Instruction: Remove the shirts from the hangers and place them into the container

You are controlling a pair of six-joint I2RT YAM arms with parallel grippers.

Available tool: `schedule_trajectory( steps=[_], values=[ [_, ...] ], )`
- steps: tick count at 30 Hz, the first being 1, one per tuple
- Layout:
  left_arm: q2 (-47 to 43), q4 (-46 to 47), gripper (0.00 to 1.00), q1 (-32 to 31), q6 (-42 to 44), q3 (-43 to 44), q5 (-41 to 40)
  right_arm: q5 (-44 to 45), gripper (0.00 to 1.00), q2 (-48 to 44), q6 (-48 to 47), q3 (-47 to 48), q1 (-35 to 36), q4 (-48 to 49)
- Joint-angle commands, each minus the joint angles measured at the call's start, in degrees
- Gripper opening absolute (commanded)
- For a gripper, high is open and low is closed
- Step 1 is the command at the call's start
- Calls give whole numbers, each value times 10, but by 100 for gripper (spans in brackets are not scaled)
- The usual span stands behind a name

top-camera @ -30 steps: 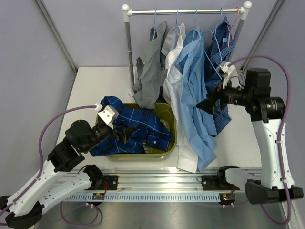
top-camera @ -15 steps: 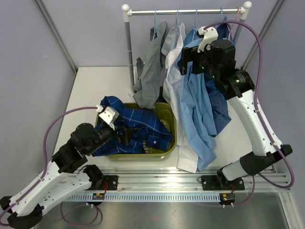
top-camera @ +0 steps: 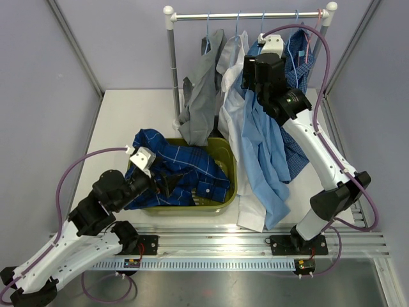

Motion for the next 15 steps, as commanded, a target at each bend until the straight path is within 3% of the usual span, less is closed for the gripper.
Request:
schedule_trajectory(
  steps=[1,5,11,15],
  values=[
    [-5,32,99,1,-2,-4,-12,26,64,-4,19,2,2,35],
    [-1,33,99,2,0,-2,-12,20,49,2,25,6,2,26],
    [-10,28,99,2,2,-2,-13,-3,43,13,44,23,-3,2],
    [-12,26,99,2,4,2,-15,-33,28,20,66,34,-18,-23]
  ],
)
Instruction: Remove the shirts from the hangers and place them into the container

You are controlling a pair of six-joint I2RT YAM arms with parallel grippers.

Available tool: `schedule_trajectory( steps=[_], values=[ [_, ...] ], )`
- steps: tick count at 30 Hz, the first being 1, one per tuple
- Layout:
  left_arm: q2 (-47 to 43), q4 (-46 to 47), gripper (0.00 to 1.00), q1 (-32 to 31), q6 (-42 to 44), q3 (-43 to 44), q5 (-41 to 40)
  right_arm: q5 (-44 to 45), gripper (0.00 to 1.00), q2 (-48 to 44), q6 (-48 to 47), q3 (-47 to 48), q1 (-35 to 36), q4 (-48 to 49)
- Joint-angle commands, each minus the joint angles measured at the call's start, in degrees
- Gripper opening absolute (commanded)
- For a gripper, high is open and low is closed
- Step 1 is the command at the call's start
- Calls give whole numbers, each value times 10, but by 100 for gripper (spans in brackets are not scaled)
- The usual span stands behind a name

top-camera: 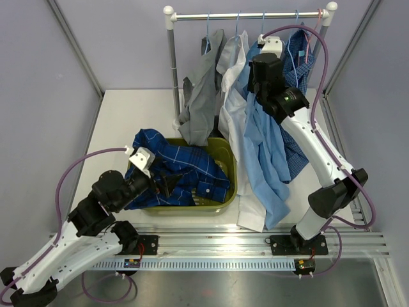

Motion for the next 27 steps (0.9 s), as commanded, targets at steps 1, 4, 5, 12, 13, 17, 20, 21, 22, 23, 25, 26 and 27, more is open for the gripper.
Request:
schedule_trajectory(
  steps=[1,4,5,12,13,17,20,21,22,23,25,26,27],
  values=[
    [-8,26,99,2,3,5,-11,-34,18,9,33,32,-21,-16],
    [-11,22,99,2,2,4,-12,-55,0,-1,30,34,-29,-19],
    [-12,23,99,2,2,3,-12,-56,0,-11,7,33,-29,-16],
    [-4,33,99,1,6,7,-6,-53,0,-70,-105,29,-33,47],
    [0,33,99,1,7,8,-5,-55,0,-78,-109,24,-32,55],
    [0,35,99,1,8,9,-1,-68,0,-102,-111,23,-39,52],
    [-5,30,99,1,9,11,-1,-84,0,-122,-112,1,-46,49],
    [-7,29,99,1,9,11,-1,-91,0,-129,-115,-10,-49,47],
    [-8,27,99,2,10,11,0,-111,0,-137,-121,-32,-54,46],
    [-11,24,99,1,14,12,6,-123,0,-155,-125,-44,-57,44],
    [-13,23,99,1,19,10,8,-156,0,-174,-132,-83,-64,44],
    [-13,26,99,2,20,8,8,-161,0,-187,-132,-93,-70,43],
    [-10,29,99,2,21,8,11,-168,0,-193,-133,-101,-74,42]
  ],
)
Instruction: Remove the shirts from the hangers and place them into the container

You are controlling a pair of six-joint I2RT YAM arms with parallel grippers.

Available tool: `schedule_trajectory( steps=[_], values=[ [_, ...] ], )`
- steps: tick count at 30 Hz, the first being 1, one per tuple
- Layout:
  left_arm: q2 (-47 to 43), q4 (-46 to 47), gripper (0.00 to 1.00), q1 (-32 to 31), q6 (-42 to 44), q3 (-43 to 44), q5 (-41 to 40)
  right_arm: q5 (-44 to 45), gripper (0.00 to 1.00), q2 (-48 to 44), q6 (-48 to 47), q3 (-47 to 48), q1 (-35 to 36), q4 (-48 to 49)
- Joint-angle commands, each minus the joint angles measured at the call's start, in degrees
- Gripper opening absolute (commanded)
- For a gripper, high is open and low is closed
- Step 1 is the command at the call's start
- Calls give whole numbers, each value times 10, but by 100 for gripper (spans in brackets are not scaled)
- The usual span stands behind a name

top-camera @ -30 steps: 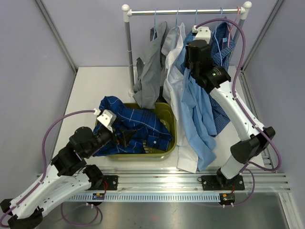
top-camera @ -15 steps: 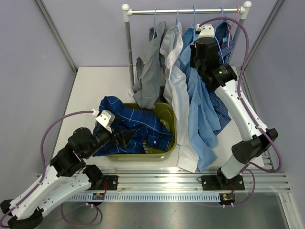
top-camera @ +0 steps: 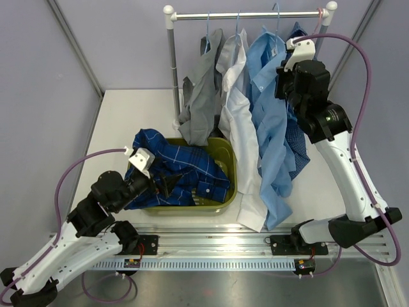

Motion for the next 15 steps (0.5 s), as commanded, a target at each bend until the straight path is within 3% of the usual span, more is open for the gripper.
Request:
schedule_trajectory(
  steps=[1,7,15],
  values=[
    [-2,32,99,2,12,9,12,-61,0,-34,-15,-34,-16,44],
    [28,43,99,1,13,24,31,-116,0,-39,-2,-63,-39,36],
    [23,41,99,1,9,21,32,-128,0,-30,8,-73,-42,42]
  ],
)
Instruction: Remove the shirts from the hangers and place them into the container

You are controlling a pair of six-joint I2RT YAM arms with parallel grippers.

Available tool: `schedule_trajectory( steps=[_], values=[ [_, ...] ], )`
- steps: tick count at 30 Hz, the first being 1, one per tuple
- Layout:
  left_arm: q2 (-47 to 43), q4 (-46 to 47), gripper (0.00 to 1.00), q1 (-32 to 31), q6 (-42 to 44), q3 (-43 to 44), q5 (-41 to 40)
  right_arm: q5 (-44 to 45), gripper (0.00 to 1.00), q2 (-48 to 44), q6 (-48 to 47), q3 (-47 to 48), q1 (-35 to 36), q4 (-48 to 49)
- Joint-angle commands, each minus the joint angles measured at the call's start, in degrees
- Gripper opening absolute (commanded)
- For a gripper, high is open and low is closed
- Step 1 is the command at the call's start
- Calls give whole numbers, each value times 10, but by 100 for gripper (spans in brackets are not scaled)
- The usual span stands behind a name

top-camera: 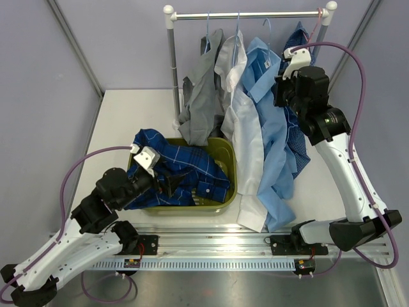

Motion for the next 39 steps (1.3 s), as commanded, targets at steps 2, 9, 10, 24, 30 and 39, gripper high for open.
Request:
schedule_trajectory(
  steps=[2,9,10,24,30,39],
  values=[
    [-7,28,99,1,3,19,10,-23,0,-3,11,4,-3,43],
    [-8,25,99,1,4,23,8,-36,0,35,14,71,-3,61],
    [-9,24,99,2,4,23,8,-39,0,46,18,85,-3,64],
    [-41,-8,99,1,9,21,-14,-17,0,192,64,194,-3,71],
    [-48,-11,99,1,13,14,-18,-100,12,157,-9,101,-3,68],
    [-28,8,99,2,27,6,-9,-236,99,-46,-140,-17,-61,-10]
  ],
)
